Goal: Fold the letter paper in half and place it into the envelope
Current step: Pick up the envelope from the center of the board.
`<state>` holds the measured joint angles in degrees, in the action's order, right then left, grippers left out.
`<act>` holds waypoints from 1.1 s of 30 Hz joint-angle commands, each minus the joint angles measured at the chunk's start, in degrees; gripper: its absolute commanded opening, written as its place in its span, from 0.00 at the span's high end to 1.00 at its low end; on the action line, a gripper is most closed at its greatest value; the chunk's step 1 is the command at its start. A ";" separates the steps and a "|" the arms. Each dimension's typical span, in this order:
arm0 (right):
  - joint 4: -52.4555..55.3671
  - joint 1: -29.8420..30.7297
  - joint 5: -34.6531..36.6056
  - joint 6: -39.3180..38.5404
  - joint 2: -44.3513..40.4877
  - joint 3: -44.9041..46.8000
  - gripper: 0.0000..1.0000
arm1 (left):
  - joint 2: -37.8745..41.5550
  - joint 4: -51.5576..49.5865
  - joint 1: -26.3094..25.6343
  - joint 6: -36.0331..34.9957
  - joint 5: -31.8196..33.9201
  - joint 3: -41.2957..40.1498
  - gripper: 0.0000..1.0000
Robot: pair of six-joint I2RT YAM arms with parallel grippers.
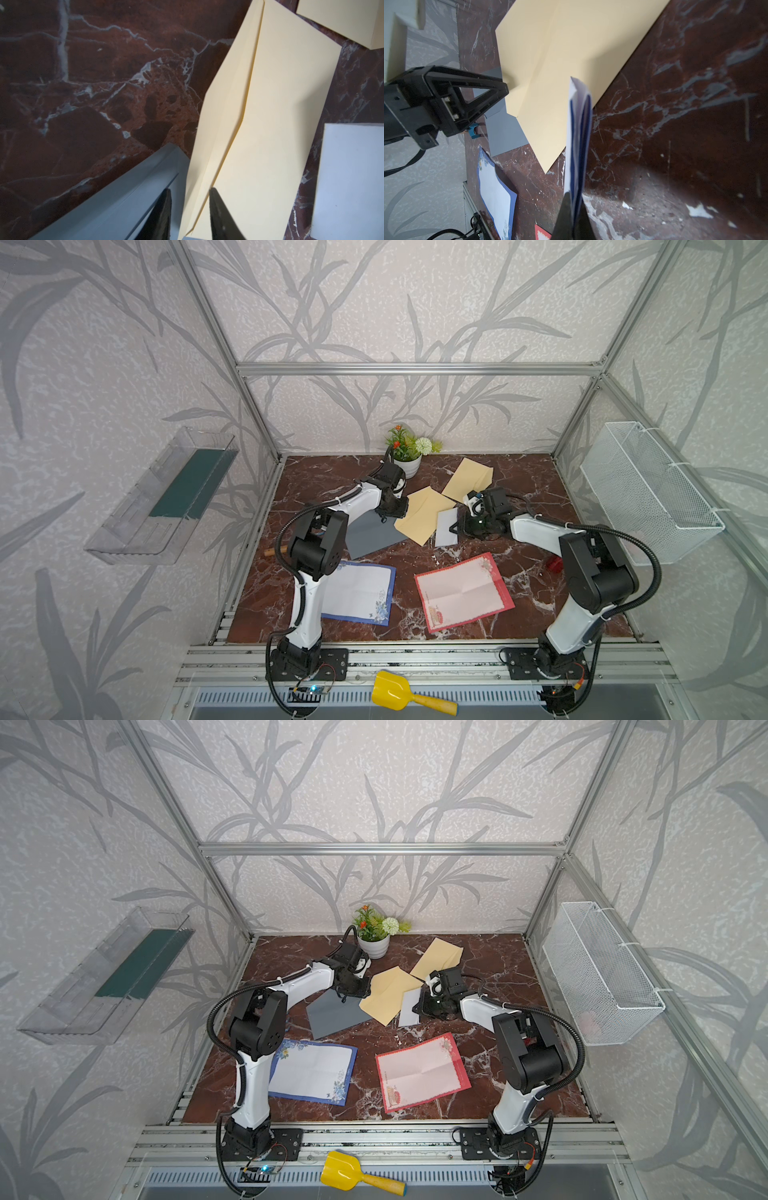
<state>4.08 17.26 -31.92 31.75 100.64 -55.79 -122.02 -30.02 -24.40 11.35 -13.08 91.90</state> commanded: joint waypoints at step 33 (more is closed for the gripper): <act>18.56 -0.02 3.65 -10.80 -12.89 -8.91 1.00 | 10.25 -8.35 -4.33 -19.12 2.98 4.37 1.00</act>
<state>15.14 17.23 -30.09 26.04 93.45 -61.95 -118.30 -38.85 -26.48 -0.75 -13.43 96.60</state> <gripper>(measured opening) 0.046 0.047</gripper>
